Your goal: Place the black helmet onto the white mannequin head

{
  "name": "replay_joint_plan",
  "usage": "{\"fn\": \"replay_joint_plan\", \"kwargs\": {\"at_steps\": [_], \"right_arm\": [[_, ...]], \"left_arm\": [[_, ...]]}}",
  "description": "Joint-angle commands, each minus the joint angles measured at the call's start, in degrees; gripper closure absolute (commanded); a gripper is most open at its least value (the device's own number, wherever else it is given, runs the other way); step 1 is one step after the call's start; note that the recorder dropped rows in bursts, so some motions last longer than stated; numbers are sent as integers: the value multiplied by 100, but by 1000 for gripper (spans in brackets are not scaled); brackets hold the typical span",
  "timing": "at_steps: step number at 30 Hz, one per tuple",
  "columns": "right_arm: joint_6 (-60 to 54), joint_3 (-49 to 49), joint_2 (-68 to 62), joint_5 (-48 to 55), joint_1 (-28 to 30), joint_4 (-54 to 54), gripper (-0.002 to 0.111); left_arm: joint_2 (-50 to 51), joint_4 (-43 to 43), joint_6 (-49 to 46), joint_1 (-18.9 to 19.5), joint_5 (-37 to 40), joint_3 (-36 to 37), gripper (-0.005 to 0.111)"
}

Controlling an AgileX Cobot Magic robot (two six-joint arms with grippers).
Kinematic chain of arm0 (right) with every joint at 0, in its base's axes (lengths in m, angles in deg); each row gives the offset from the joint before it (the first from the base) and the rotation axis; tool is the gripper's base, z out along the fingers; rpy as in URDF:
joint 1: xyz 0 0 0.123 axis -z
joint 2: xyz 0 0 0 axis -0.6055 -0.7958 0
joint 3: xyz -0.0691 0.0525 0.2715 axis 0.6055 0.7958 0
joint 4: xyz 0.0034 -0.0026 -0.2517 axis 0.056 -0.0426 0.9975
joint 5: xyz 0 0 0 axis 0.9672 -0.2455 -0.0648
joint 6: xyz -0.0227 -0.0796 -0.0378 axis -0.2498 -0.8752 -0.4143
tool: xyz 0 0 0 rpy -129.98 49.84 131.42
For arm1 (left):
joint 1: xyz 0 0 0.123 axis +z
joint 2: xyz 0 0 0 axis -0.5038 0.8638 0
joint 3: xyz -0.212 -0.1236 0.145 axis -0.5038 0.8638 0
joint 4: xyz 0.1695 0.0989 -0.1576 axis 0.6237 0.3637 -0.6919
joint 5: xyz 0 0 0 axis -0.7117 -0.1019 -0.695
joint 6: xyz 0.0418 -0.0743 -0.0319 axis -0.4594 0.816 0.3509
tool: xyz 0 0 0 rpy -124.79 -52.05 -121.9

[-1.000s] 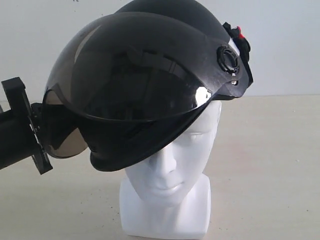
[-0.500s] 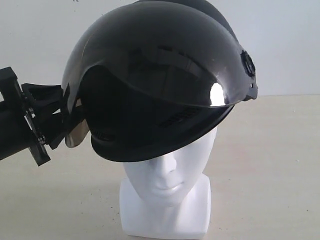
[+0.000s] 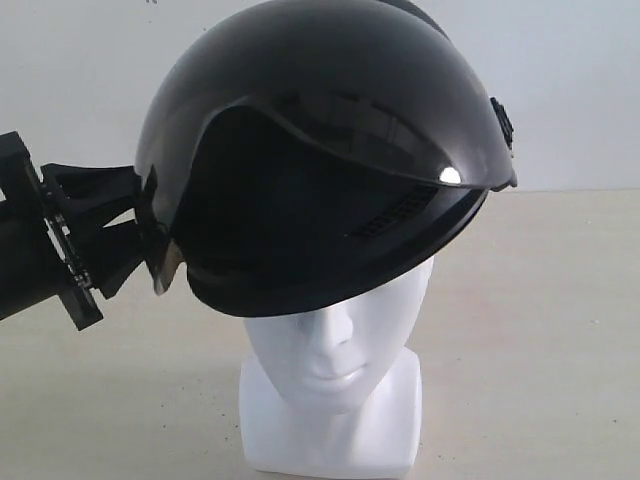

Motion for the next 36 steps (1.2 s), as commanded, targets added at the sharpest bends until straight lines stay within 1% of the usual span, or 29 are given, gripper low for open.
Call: {"fn": "replay_joint_plan", "kwargs": {"at_steps": [1,4,9,13,24,29,33,36], "right_arm": [[91,-320,-699,397,-18,-83,109],[66,-338,-1047,361,-18,-131,109],[-11,-338,-1046,275,-18,-131,109],[-40,-338,-1046,275,-18,-131,109],[-40,-338,-1046,285,-18,-142,109],[-4,-338,-1046,295,-18,-312,109],[46,-402,-1046,353,-18,-391,109],[46,-707,-1046,550,-18,-598,109]], "left_arm": [[-61,320,-80,38,-214,-36,60],[-61,572,53,287,-214,-36,59],[-61,836,53,458,-214,-36,54],[-61,790,53,468,-214,-36,52],[-61,753,53,484,-214,-36,52],[-61,881,184,785,-214,-36,52],[-61,1037,185,925,-214,-36,52],[-61,1041,199,1016,-214,-36,52]]}}
